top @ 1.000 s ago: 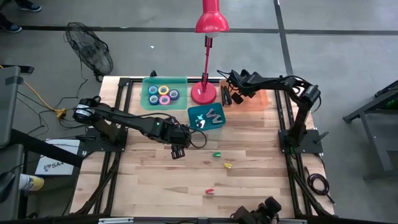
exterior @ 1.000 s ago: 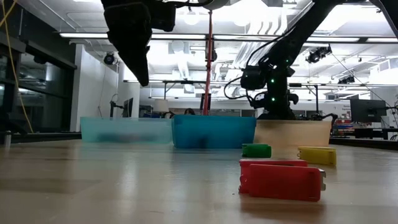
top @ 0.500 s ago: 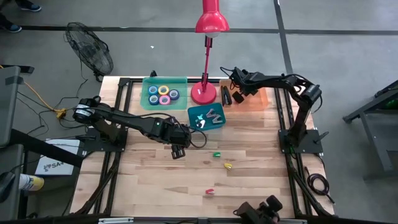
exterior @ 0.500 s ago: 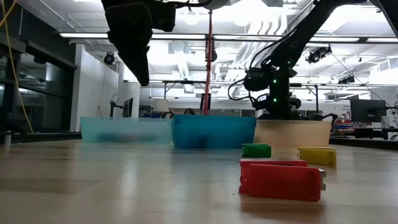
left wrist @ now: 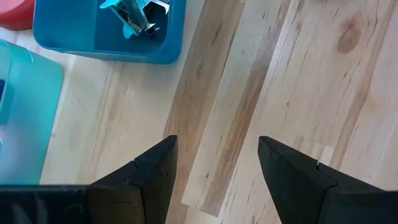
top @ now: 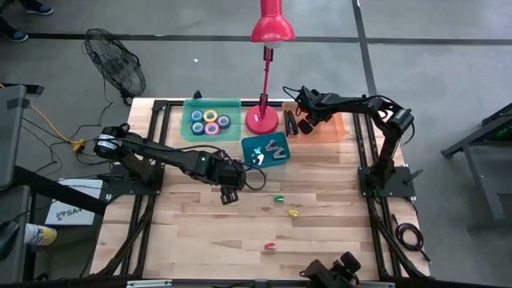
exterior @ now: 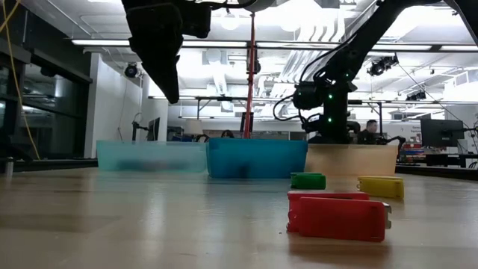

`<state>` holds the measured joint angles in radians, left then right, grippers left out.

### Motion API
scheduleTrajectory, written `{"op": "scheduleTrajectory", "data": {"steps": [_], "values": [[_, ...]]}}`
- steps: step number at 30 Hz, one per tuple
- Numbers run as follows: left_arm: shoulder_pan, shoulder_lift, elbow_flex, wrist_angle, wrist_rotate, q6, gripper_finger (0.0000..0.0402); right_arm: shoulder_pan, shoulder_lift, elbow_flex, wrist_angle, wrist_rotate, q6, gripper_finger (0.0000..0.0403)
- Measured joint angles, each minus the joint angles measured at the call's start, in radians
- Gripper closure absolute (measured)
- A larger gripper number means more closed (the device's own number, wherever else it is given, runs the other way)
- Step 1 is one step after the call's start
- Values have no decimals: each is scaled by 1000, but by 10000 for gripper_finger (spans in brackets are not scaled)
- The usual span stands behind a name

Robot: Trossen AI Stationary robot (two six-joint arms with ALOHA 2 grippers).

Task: Pick and place Stapler, Stapler remover, tape
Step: Put the top red stapler into the orange bin, then put the yellow stapler into the orange bin

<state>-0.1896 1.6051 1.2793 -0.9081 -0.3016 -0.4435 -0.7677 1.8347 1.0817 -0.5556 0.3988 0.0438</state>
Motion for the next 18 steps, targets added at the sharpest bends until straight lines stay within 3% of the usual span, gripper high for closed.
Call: {"op": "scheduleTrajectory", "data": {"steps": [8, 14, 18], "values": [[0, 0, 0, 0, 0, 0, 184, 0, 0, 0, 0, -25, 11, 268], [0, 0, 0, 0, 0, 0, 184, 0, -5, 0, 0, 34, 51, 267], [0, 0, 0, 0, 0, 0, 184, 2, -32, 0, 2, -8, 24, 267]]}}
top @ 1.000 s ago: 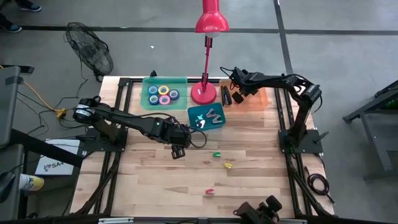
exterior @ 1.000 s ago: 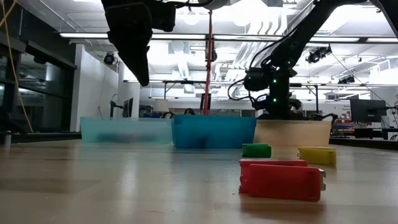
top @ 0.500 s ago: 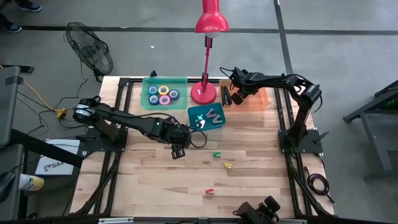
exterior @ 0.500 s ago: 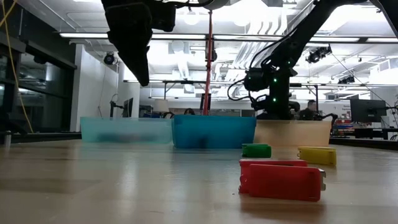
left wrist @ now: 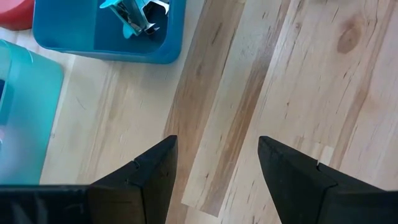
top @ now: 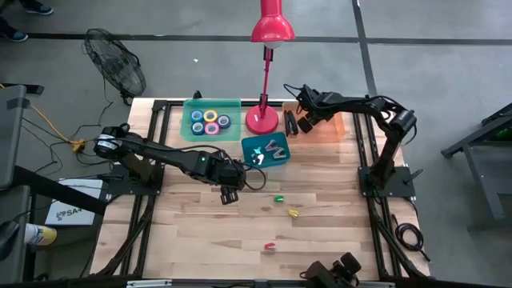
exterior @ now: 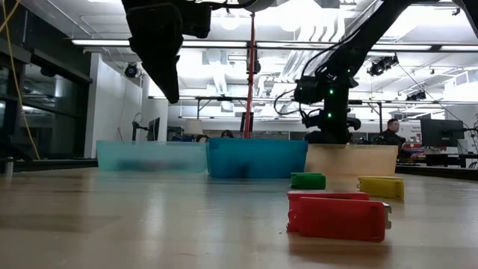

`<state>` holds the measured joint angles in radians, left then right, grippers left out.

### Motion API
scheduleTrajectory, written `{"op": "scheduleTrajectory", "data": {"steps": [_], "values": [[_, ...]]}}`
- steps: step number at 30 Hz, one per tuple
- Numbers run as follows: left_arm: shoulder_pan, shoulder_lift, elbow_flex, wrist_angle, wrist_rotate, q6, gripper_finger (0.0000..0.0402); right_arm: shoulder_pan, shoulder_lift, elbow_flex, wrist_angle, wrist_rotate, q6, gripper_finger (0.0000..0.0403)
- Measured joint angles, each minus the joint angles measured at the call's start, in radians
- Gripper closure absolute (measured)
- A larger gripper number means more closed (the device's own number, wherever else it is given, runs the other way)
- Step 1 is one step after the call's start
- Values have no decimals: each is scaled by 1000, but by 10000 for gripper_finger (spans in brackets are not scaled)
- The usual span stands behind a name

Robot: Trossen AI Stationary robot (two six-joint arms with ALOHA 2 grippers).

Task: Pick and place Stapler, Stapler remover, tape
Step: Put the yellow stapler into the orange bin

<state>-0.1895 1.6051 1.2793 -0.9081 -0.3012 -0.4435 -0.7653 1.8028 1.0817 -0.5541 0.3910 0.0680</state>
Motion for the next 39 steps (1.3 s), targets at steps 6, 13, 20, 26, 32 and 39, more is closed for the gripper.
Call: {"op": "scheduleTrajectory", "data": {"steps": [6, 13, 20, 26, 32, 39], "values": [[0, 0, 0, -3, 0, 0, 184, 7, -68, 0, -26, -55, -1, 267], [0, 0, 0, -12, 0, 1, 184, 19, -192, 0, -108, -257, 3, 267], [0, 0, 0, -6, 0, 43, 184, 85, -356, 0, -209, -244, 43, 267], [0, 0, 0, 55, -11, 97, 184, 159, -497, 0, -281, -237, 133, 267], [0, 0, 0, 71, -15, 134, 184, 259, -612, 0, -310, -241, 200, 267], [0, 0, 0, 2, -10, 131, 184, 454, -684, 0, -349, -240, 337, 267]]}}
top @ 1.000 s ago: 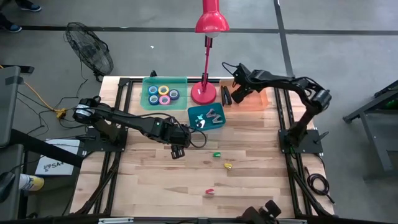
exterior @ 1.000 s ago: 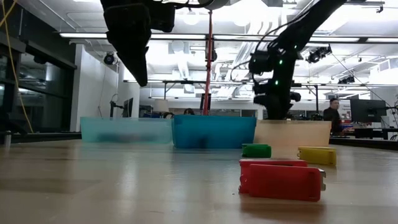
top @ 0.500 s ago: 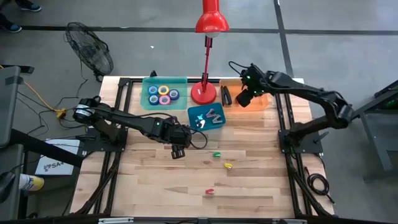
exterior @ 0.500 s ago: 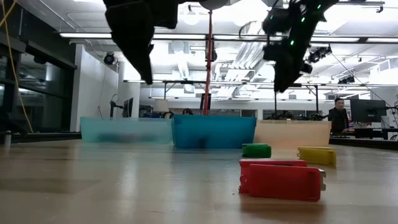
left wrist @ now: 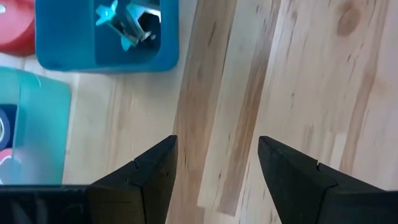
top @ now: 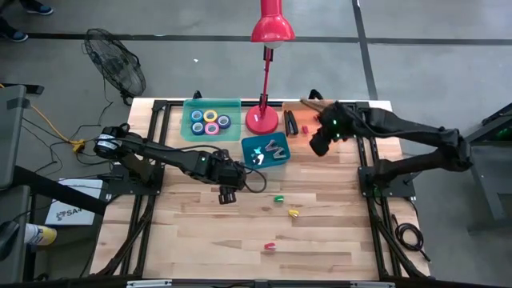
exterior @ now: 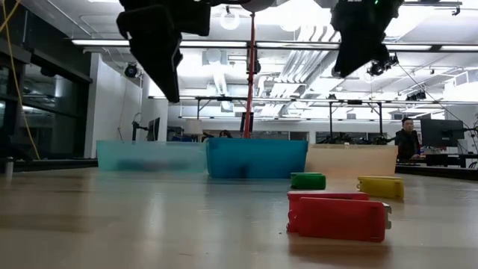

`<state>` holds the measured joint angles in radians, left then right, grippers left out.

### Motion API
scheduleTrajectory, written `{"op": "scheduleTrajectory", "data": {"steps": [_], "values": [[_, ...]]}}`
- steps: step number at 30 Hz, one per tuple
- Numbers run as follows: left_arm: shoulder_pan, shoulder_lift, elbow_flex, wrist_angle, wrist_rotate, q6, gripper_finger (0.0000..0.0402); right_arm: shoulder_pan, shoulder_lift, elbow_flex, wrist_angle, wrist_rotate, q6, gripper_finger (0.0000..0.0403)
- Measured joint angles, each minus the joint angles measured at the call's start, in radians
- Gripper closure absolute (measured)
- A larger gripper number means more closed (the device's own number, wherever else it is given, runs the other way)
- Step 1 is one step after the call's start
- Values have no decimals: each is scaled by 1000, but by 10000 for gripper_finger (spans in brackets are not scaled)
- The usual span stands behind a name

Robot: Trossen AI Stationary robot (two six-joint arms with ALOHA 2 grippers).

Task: Pick and place Stapler, Stapler remover, tape
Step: Put the yellow stapler into the orange bin

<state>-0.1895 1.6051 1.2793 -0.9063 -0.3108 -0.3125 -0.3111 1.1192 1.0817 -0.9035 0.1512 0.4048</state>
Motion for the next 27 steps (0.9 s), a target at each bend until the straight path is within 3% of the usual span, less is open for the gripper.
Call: {"op": "scheduleTrajectory", "data": {"steps": [11, 19, 27], "values": [[-1, -64, -21, -42, 20, -22, 184, 318, -3, 0, 9, 140, 210, 267], [-1, -330, -298, 137, 38, -107, 184, 491, 44, 0, 67, 206, 269, 267], [-1, -590, -497, 231, 93, -166, 184, 597, 180, 0, 120, 155, 269, 267]]}}
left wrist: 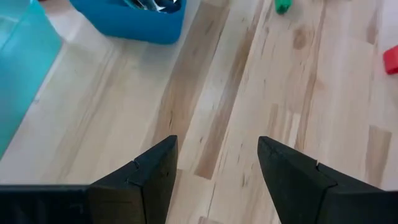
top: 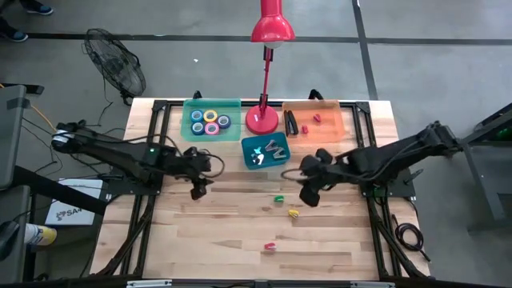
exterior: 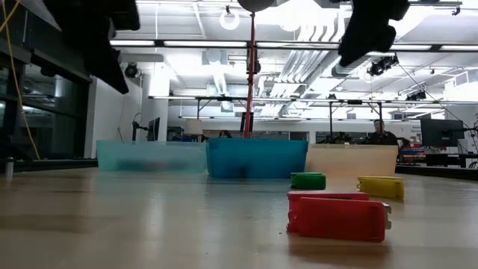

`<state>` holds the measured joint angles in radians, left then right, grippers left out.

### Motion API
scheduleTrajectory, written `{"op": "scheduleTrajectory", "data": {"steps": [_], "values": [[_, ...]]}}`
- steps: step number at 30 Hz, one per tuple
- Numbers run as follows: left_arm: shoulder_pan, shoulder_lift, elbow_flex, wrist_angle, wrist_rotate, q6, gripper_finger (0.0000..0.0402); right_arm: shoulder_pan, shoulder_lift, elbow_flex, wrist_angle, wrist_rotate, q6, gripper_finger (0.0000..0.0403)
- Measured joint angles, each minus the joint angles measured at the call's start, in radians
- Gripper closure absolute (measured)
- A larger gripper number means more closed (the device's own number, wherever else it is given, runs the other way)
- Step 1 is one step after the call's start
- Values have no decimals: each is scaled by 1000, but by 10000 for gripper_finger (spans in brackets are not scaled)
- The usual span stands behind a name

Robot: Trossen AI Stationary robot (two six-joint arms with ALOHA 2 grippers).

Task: Pick and place Stapler, Stapler remover, tape
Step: Put the yellow stapler into the orange bin

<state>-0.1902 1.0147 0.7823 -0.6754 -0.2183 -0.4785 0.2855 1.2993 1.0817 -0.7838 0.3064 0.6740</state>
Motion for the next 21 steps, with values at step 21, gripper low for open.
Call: {"op": "scheduleTrajectory", "data": {"steps": [21], "values": [[0, -348, -322, 111, 16, -51, 184, 100, 278, 0, 120, -256, 130, 250]]}}
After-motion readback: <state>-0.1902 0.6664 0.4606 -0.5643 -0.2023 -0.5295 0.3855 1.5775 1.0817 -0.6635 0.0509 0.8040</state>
